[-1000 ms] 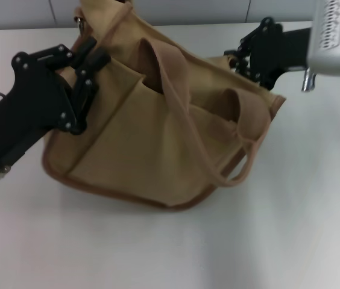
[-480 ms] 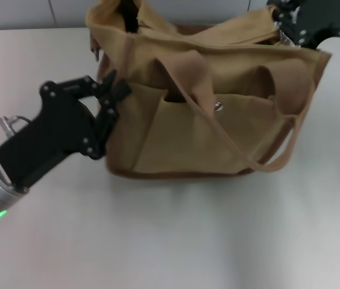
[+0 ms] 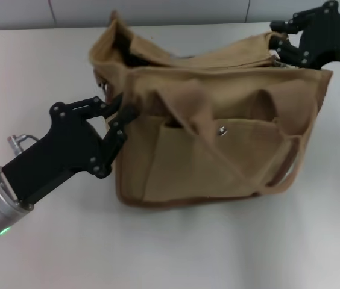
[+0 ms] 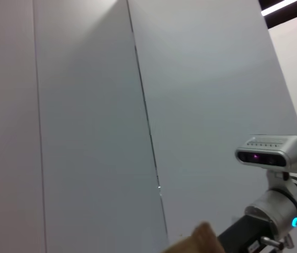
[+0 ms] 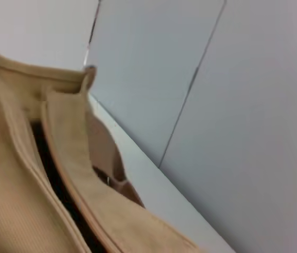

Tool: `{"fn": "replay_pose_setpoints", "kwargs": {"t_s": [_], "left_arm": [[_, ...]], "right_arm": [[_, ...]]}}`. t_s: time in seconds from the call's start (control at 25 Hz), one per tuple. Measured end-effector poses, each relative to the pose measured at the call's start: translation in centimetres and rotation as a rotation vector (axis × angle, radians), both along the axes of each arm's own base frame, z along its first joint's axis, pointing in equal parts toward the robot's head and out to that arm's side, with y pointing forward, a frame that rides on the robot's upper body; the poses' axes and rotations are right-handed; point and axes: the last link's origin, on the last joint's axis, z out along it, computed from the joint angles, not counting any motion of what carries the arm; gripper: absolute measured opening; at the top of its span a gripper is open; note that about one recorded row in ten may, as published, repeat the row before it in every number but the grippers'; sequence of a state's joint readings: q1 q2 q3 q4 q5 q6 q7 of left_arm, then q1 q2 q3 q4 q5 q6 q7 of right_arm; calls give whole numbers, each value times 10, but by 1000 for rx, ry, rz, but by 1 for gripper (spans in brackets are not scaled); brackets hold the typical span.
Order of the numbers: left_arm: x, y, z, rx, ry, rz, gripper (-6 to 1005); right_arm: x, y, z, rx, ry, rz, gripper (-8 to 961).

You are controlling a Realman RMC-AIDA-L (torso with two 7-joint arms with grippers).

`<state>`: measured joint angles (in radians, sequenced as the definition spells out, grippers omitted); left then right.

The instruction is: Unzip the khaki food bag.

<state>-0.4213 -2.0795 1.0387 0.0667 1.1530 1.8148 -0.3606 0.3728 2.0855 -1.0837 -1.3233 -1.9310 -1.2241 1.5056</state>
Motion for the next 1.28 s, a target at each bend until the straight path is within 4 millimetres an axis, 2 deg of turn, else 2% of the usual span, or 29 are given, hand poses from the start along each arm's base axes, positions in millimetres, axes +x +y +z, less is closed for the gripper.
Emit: {"fn": "replay_pose_setpoints", "kwargs": {"t_s": [0.08, 0.2, 0.4, 0.52, 0.64, 0.72, 0.8, 0.96, 1.0, 1.04, 1.12, 1.28], "left_arm": [[-2, -1, 1, 4, -3, 9, 133], [-5, -3, 4, 4, -9, 19, 198], [-9, -8, 11, 24, -11, 9, 307], [-12, -14, 20, 56, -27, -9, 372], [-14, -21, 33, 75, -67, -23, 520], [-15, -25, 41, 58, -85, -33, 618], [-16, -27, 42, 43, -86, -38, 694], [-16, -38, 36, -166, -17, -104, 846], [-16, -38, 36, -166, -17, -104, 848], [-17, -42, 29, -296, 14, -111, 850], [-18, -46, 21, -386, 49, -110, 855], [-20, -49, 7, -485, 109, -90, 834]], "right_arm": [[3, -1, 1, -1, 30, -28, 110], [5, -5, 9, 17, 99, -60, 120], [13, -10, 25, 64, 201, -105, 306], [19, -17, 37, 99, 340, -122, 540], [26, -29, 47, 78, 480, -110, 647], [31, -43, 46, 9, 531, -88, 718], [35, -57, 39, -74, 549, -53, 759], [42, -91, 15, -277, 508, 46, 779], [45, -98, 9, -323, 489, 54, 779], [48, -103, 2, -365, 475, 55, 779], [54, -112, -13, -445, 455, 56, 778], [61, -119, -43, -536, 479, 57, 778]]}}
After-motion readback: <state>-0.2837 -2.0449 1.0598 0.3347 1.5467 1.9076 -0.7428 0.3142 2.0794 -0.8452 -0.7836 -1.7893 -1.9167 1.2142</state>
